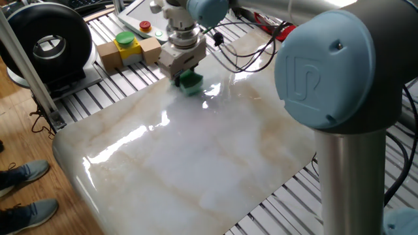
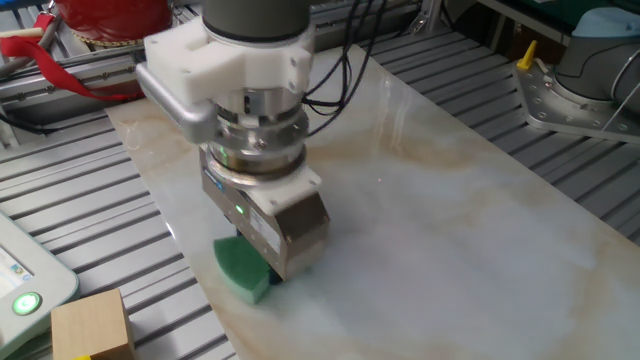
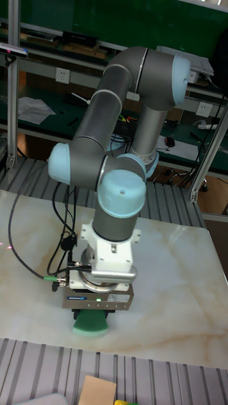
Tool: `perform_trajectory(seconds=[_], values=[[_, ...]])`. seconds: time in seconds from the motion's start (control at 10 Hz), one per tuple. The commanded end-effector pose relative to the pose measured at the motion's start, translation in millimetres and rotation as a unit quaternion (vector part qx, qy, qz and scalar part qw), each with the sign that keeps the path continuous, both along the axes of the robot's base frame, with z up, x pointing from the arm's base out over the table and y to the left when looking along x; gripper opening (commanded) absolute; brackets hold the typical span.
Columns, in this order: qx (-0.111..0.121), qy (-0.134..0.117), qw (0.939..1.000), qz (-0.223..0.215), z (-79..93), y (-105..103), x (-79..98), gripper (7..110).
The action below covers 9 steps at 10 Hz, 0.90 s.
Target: Clean the tabletop with a sponge
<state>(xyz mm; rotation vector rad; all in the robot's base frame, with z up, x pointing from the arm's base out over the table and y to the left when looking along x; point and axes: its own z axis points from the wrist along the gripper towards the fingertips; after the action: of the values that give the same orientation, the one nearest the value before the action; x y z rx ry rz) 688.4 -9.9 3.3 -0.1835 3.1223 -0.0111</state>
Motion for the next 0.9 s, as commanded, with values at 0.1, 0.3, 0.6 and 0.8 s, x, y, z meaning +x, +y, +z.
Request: perform_trajectory(seconds=[0.1, 0.3, 0.6, 0.8], values=[[0.021, -0.012, 0.9992, 0.031, -2.7, -41, -11.0, 7], [0.024, -0.023, 0.9988, 0.035, -8.3, -54, -13.6, 7], [0.018, -0.028, 0.9986, 0.041, -14.1, -64, -18.3, 7], [0.014, -0.026, 0.9984, 0.049, -12.1, -71, -17.7, 7]])
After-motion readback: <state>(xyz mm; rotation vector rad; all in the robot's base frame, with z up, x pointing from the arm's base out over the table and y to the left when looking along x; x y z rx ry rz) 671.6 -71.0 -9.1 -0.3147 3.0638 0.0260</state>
